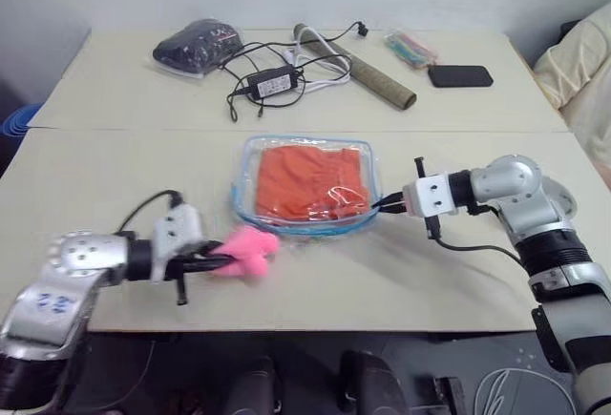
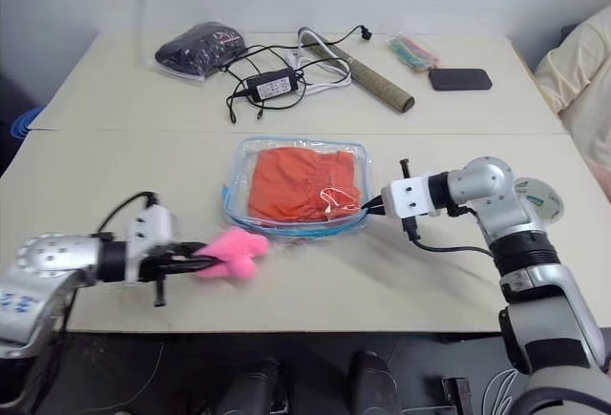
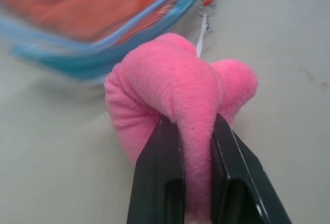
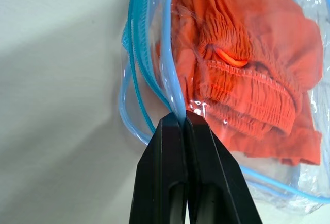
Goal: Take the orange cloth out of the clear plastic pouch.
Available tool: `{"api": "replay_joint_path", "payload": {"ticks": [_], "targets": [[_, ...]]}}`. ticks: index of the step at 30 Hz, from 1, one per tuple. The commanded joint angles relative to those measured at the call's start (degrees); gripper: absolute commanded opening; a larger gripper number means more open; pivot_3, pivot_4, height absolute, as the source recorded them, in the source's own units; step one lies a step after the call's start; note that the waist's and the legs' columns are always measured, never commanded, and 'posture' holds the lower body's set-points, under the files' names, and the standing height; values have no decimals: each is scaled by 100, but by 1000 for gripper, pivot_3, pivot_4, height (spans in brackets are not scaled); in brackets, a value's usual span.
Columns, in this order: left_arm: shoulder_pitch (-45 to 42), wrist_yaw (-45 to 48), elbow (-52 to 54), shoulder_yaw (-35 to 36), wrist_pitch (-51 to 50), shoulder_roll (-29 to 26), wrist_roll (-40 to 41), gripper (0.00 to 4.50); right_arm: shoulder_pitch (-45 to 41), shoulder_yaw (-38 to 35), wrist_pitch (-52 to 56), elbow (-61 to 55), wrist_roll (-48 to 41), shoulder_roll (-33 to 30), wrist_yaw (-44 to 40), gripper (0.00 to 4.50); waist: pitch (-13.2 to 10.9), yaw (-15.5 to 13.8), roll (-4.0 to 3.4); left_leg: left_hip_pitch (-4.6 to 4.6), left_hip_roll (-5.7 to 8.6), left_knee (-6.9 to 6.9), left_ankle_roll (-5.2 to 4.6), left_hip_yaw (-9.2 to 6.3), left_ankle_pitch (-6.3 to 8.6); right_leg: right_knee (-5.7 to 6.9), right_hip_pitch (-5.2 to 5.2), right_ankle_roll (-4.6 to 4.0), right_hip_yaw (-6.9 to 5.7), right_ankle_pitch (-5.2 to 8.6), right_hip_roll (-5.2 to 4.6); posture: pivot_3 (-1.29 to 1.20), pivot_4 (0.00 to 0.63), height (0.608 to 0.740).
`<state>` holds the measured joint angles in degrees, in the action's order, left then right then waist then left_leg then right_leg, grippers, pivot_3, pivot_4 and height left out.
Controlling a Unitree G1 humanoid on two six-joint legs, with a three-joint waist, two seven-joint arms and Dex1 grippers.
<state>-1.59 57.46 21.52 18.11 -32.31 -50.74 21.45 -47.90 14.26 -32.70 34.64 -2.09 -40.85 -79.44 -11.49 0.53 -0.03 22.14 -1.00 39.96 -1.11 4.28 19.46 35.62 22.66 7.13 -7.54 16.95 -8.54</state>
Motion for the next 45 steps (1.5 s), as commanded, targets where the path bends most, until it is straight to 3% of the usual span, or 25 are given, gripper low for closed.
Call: {"api": "replay_joint_path", "payload": {"ticks": [1,7,12,15,20,25,27,29,32,36,40,45], "targets": [[232,-44,-656,1049,144,-330,-54,167,-130,-244,-57,84,-260,-129,-175,0,0,2,0,0,0,0,0,0,0,0,0,0,0,0,0,0,150,740],[63,-151,-1738,1296,574,-633,-199,167,-297,-265,-213,439,-241,-104,-315,0,-1,-2,-1,0,4,-2,0,2,0,0,1,0,-2,0,0,0,150,740],[-80,-237,-1483,914,400,-445,-1,167,-375,-259,-10,499,-327,-37,-432,0,-1,19,-1,0,3,-3,1,3,1,2,2,-1,0,0,0,0,150,740],[-16,-274,-1170,626,266,-250,113,167,-224,-231,362,347,-318,-24,-396,632,-1,22,-1,1,3,-4,1,4,1,2,3,0,1,0,-1,0,150,740],[293,-249,-694,672,-37,-125,393,1723,339,-591,1358,-478,-725,-278,-268,2205,-1,31,-1,1,0,-5,2,3,1,3,4,-1,1,0,1,0,150,740],[785,79,-327,1815,-786,-323,1270,3392,1419,-1324,3503,-2389,-1686,-941,-47,3976,-2,-29,-3,5,-2,-5,2,0,3,-2,5,-1,-1,0,0,0,150,740],[828,502,-426,2202,-1121,-668,1613,3926,1878,-1584,4186,-2967,-2074,-1232,-105,4500,-1,-36,-1,3,-4,-2,2,-1,3,2,5,-1,-1,0,1,0,150,740],[493,549,-779,2223,-1131,-960,1660,4460,2168,-1803,4840,-3355,-2350,-1333,119,4500,0,-53,-1,-4,-4,-2,4,-3,4,2,-1,-3,-2,1,1,0,150,740],[-537,523,-1197,1539,-949,-1308,1606,4460,2523,-2046,5794,-4054,-2886,-1473,275,4500,-1,-106,-3,-9,3,-1,3,-5,5,1,-5,-3,-2,1,-4,0,150,740],[-1678,835,-644,-7,-464,-1348,1316,4460,2845,-2444,6848,-5005,-3663,-1429,783,4500,0,-142,-3,-6,8,-4,-2,3,10,3,-2,-1,8,0,-5,0,150,740],[-2746,721,-549,-1872,791,-679,-36,4460,3281,-2615,7201,-5797,-3937,-1361,1189,4500,0,-188,-2,-2,28,-5,-1,17,14,-3,2,-1,7,-1,4,0,150,740],[-3266,473,-1265,-2958,2271,147,-1331,4460,3474,-2740,7379,-6196,-4109,-1147,1806,4500,1,-185,3,-5,29,-1,-1,73,14,0,2,0,14,-1,11,0,150,740]]}}
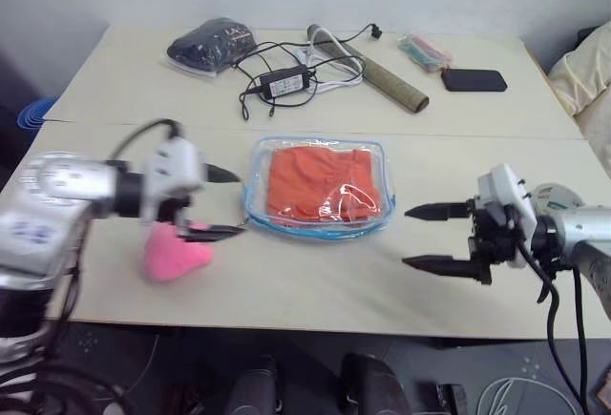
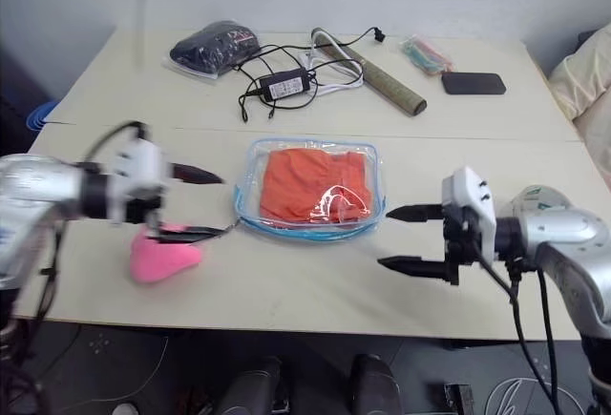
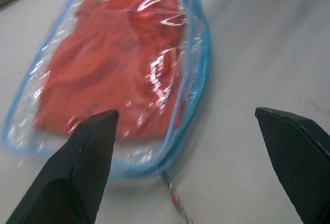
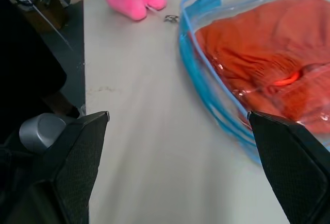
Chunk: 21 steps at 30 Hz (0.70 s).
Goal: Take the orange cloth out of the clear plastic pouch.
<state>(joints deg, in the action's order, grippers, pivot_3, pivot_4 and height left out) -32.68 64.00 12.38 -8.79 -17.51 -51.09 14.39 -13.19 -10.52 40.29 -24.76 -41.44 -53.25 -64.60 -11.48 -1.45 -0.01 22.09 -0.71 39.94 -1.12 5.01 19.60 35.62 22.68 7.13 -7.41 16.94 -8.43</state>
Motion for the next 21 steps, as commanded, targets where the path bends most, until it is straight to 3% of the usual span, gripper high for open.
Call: {"api": "replay_joint_path", "payload": {"ticks": [1,9,21], "targets": [[-203,-188,-471,-379,966,293,-763,4460,34,-263,76,-293,-180,109,389,4500,0,21,1,1,-4,0,0,2,0,0,3,0,1,0,5,0,150,740],[-348,-134,-846,-516,1499,734,-1066,4460,336,-325,-83,-445,-110,107,607,4500,0,-16,5,9,-6,8,-6,2,1,1,10,4,4,-2,2,0,150,740],[-261,-287,-1044,-483,1610,934,-1345,647,416,-230,-315,-393,-62,119,701,4500,0,-3,6,8,-5,9,-11,0,2,0,6,7,2,-4,-2,0,150,740]]}}
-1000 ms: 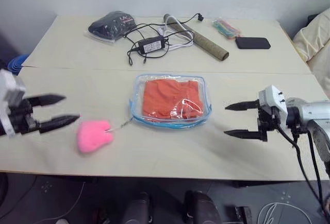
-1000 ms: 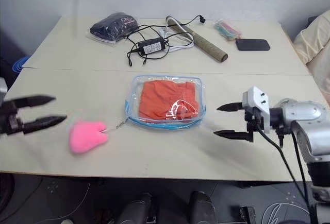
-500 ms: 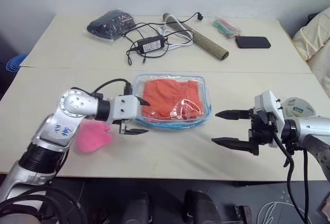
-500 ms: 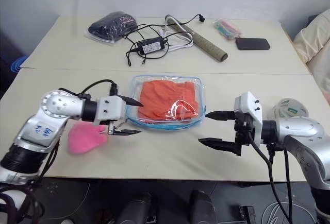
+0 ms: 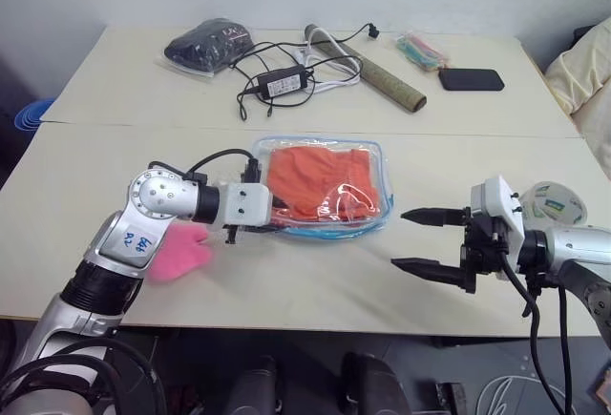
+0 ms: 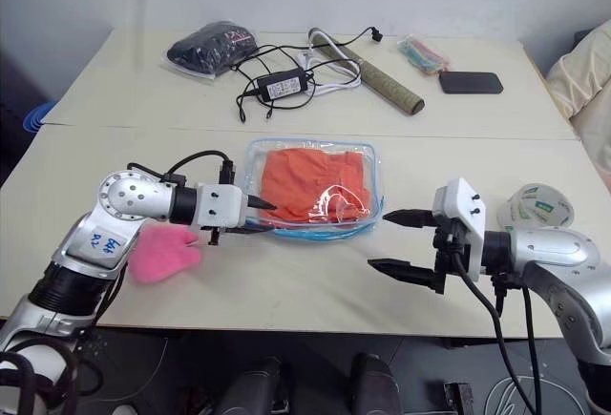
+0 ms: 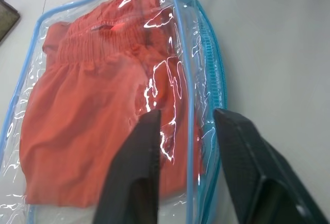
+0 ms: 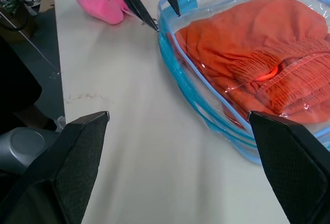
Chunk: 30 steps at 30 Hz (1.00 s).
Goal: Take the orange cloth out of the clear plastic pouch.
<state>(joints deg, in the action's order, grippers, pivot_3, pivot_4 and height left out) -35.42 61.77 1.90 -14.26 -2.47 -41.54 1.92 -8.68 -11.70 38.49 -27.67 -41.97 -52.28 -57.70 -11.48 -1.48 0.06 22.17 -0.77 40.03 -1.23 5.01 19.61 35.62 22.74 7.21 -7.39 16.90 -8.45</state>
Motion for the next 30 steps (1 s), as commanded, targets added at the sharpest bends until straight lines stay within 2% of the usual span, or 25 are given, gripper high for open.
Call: {"api": "replay_joint_path", "payload": {"ticks": [1,2,4,5,7,12,15,24,27,30], "targets": [[29,-37,-5,48,109,-18,-110,344,-53,-100,-148,-75,2,19,5,4500,0,0,0,0,0,0,0,0,0,0,0,0,-1,0,0,0,150,740],[54,-8,15,47,88,-14,-92,41,-69,-88,-162,-49,12,14,-3,4500,0,1,0,0,0,0,0,0,0,0,0,0,0,0,0,0,150,740],[80,78,92,105,-47,14,72,41,-84,-74,-198,3,29,3,-35,4500,0,-3,0,0,-1,0,0,0,0,0,0,0,1,0,0,0,150,740],[62,80,91,139,-69,23,105,231,-91,-67,-221,33,44,1,-51,4500,0,-5,0,0,-2,1,0,0,0,0,0,0,1,0,-1,0,150,740],[6,163,73,153,-98,4,155,634,-115,-51,-258,109,85,2,-71,4500,0,-3,0,1,-3,2,-1,-1,0,0,-1,0,0,0,-1,0,150,740],[-72,156,0,207,-132,83,214,2155,-106,23,-360,208,214,-38,-190,4500,0,-2,0,0,-1,1,0,0,0,0,-1,0,0,0,0,0,150,740],[-37,194,-143,86,155,-4,-22,3069,-66,52,-451,200,315,-50,-283,4500,0,1,0,1,-1,1,0,0,0,0,-1,0,1,0,-1,0,150,740],[-272,-178,-819,-93,749,437,-538,3069,-140,118,-486,218,429,62,-225,4500,0,-12,2,1,3,3,-2,-1,-1,0,-3,1,-3,0,-1,0,150,740],[-367,-224,-892,-8,729,574,-458,2521,-130,134,-476,207,428,79,-200,4500,0,-3,3,2,3,4,-2,-3,-1,0,-4,1,-4,-1,-1,0,150,740],[-287,-56,-809,15,718,494,-342,1546,-134,144,-479,226,448,82,-191,4500,0,8,3,1,1,3,-2,-3,-1,0,-3,1,-5,-1,0,0,150,740]]}}
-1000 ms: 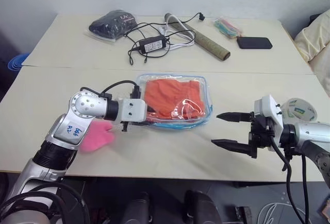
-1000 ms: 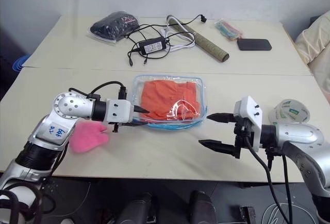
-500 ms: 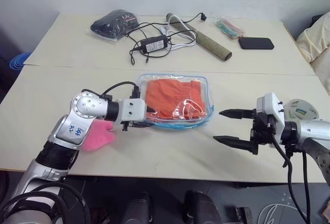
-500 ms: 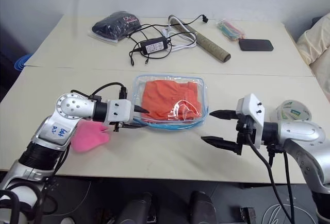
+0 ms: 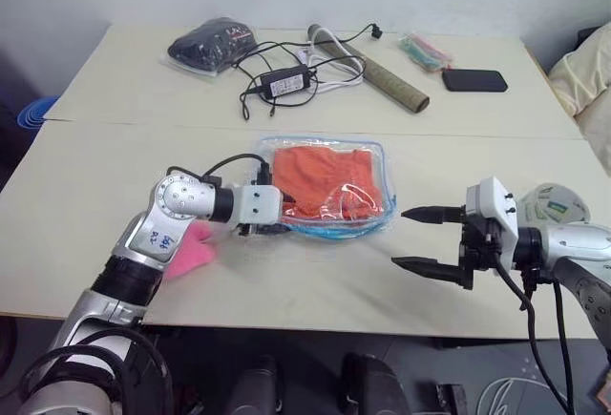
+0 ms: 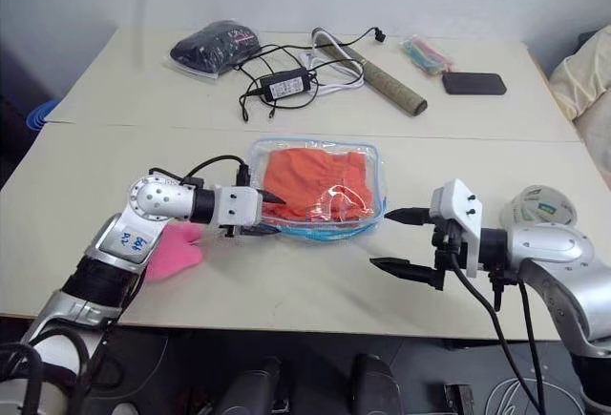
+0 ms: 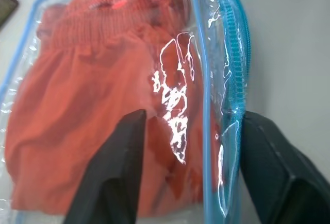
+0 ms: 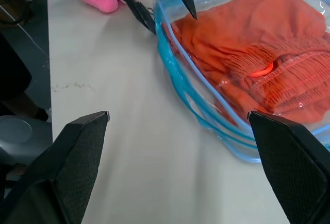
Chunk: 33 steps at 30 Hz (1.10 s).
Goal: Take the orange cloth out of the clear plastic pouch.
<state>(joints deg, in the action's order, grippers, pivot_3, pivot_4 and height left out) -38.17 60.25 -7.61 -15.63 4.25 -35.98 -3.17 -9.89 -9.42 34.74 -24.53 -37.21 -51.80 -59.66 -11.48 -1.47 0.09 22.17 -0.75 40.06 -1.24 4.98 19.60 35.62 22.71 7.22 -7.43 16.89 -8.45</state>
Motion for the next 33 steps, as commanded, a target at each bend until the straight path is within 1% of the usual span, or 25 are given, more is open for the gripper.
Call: {"api": "replay_joint_path", "payload": {"ticks": [1,4,5,8,11,13,14,15,17,20,21,23,25,27,29,31,33], "targets": [[23,118,177,174,30,-77,205,1232,9,-58,-166,-73,44,15,-13,4500,0,10,0,0,0,0,0,0,0,0,0,0,0,0,1,0,150,740],[147,165,333,254,-76,-125,338,372,68,4,-296,-44,189,-4,-60,4500,0,7,0,0,0,0,0,0,0,1,0,0,0,0,0,0,150,740],[187,152,389,284,-154,-131,366,21,71,19,-310,-43,210,4,-67,4500,0,7,0,0,-1,0,0,0,0,0,0,0,1,0,0,0,150,740],[346,151,763,447,-854,-66,708,21,33,61,-313,-47,219,47,-55,4500,0,7,0,0,-7,0,0,0,0,0,0,0,2,0,0,0,150,740],[450,-90,1258,782,-1868,125,1283,21,-72,189,-384,-42,299,179,26,4500,0,3,0,0,-9,2,0,-5,0,1,0,0,2,0,-1,0,150,740],[450,-539,1462,1025,-2460,391,1509,0,-140,359,-493,-104,458,301,134,4078,0,-3,0,0,-9,2,0,-31,0,2,-2,0,3,0,-2,0,150,740],[459,-714,1553,1109,-2697,497,1589,0,-128,508,-661,-170,646,332,141,3998,0,-7,0,0,-9,4,0,-42,0,2,-2,1,1,0,-2,0,150,740],[472,-815,1625,1152,-2851,553,1634,0,-109,608,-787,-213,780,349,136,3601,0,-6,0,-1,-6,3,0,-50,0,2,-4,2,2,-1,-5,0,150,740],[588,-924,1841,1129,-2969,585,1610,0,-183,1087,-1075,-201,1422,626,599,3027,4,3,6,0,-3,3,0,-54,0,1,-5,2,-1,-1,-5,0,150,740],[754,-1061,2112,1039,-3075,598,1556,0,-438,1625,-1467,-51,2318,1169,1370,2023,4,37,6,-4,-2,1,4,-52,-2,3,-4,1,0,0,-2,0,150,740],[788,-1083,2187,1013,-3104,584,1549,0,-525,1735,-1707,48,2654,1262,1561,1648,4,38,6,-5,-2,-1,7,-51,-4,3,-3,1,1,-1,1,0,150,740],[836,-1114,2327,990,-3171,557,1564,0,-637,2030,-2584,243,3450,1206,1684,1016,4,29,6,-3,-2,1,9,-51,-5,5,1,1,2,0,1,0,150,740],[844,-1143,2384,988,-3224,548,1581,0,-669,2244,-3289,439,3986,1109,1734,1016,4,-3,6,-2,-1,1,9,-51,-5,3,0,1,3,0,0,0,150,740],[833,-1164,2393,980,-3244,546,1578,0,-728,2282,-3474,665,4180,1232,1891,1016,4,-5,7,-2,-1,1,8,-53,-5,0,-5,1,-1,0,-4,0,150,740],[800,-1194,2401,958,-3274,563,1571,0,-842,2369,-3841,956,4603,1282,2130,1427,4,10,7,-2,-2,2,8,-53,-5,-1,-6,1,-1,0,-3,0,150,740],[738,-1241,2428,939,-3338,612,1591,0,-934,2488,-4215,1173,5054,1303,2353,1938,4,21,7,-4,-1,1,8,-53,-5,0,-6,1,-2,0,-1,0,150,740],[667,-1290,2485,927,-3427,681,1641,0,-1020,2594,-4445,1321,5477,1337,2579,2605,4,27,7,-3,-1,1,9,-53,-5,0,-5,1,-2,0,1,0,150,740]]}}
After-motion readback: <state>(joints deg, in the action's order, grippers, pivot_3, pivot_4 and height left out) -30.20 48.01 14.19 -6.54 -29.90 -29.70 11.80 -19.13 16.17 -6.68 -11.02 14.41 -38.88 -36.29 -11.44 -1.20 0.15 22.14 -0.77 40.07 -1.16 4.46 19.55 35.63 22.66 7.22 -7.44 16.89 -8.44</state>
